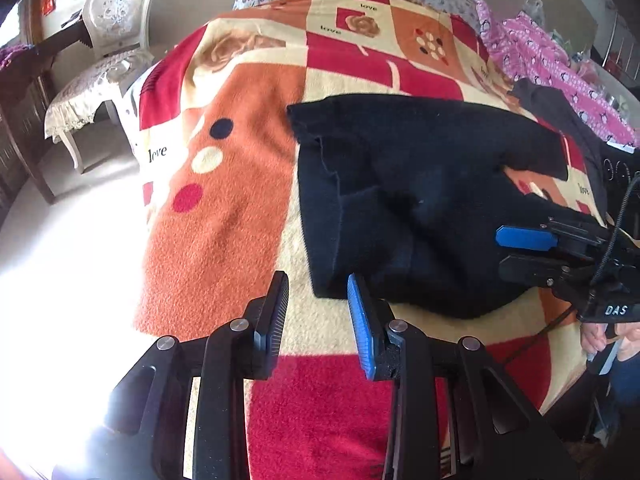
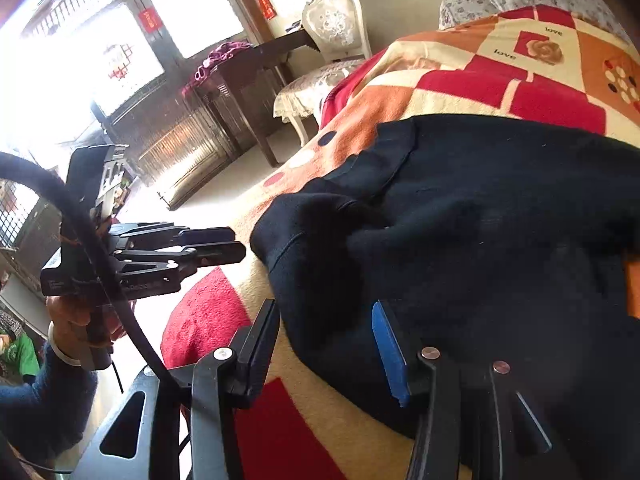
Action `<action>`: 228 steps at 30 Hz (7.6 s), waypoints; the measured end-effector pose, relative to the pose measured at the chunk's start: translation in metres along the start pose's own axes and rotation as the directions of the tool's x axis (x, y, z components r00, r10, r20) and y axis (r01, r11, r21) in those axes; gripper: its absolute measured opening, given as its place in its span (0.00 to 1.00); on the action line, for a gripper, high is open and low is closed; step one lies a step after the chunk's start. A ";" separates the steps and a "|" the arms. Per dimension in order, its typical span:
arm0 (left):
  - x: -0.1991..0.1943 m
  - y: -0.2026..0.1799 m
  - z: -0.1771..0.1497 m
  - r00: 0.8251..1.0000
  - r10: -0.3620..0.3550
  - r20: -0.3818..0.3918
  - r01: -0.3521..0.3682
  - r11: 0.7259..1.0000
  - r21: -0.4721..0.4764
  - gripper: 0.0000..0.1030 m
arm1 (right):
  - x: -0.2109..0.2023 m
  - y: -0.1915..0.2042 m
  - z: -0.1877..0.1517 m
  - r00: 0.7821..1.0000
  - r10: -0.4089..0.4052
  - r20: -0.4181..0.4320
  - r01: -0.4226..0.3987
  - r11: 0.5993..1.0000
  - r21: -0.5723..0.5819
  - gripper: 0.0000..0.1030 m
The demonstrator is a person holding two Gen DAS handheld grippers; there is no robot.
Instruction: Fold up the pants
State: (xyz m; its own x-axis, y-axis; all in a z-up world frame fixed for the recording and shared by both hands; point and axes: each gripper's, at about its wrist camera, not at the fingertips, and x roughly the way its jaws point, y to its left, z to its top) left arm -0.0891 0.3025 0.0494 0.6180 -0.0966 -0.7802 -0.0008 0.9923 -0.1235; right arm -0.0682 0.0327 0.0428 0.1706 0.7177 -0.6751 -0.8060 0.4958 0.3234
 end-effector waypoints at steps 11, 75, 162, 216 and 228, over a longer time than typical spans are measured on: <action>0.019 -0.025 0.064 0.992 -0.105 0.070 0.109 0.993 -0.056 0.62 | -0.066 -0.080 -0.008 0.979 -0.199 0.034 0.196 0.978 0.076 0.49; 0.181 -0.059 0.190 0.984 -0.088 -0.157 0.139 0.925 0.353 0.65 | -0.173 -0.286 0.059 0.834 -0.546 -0.081 0.514 0.822 -0.247 0.54; 0.038 -0.084 -0.001 0.957 -0.234 0.170 0.286 0.856 -0.431 0.58 | -0.259 -0.241 -0.156 0.837 -0.547 0.024 0.461 0.729 0.507 0.12; 0.002 -0.026 -0.011 0.984 -0.086 0.155 0.136 0.929 -0.345 0.53 | -0.055 0.026 -0.034 0.994 -0.052 0.091 0.074 0.964 -0.255 0.42; 0.002 -0.022 0.009 0.975 -0.051 0.218 0.109 0.958 -0.266 0.12 | -0.022 0.024 -0.020 0.982 -0.163 0.094 0.185 0.931 -0.316 0.05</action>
State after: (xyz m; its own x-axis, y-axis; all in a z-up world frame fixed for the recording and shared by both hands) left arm -0.0811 0.2812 0.0559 0.7735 -0.1280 -0.6207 -0.1420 0.9195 -0.3665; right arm -0.1026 0.0192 0.0523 0.3523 0.6703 -0.6531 -0.8977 0.4394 -0.0332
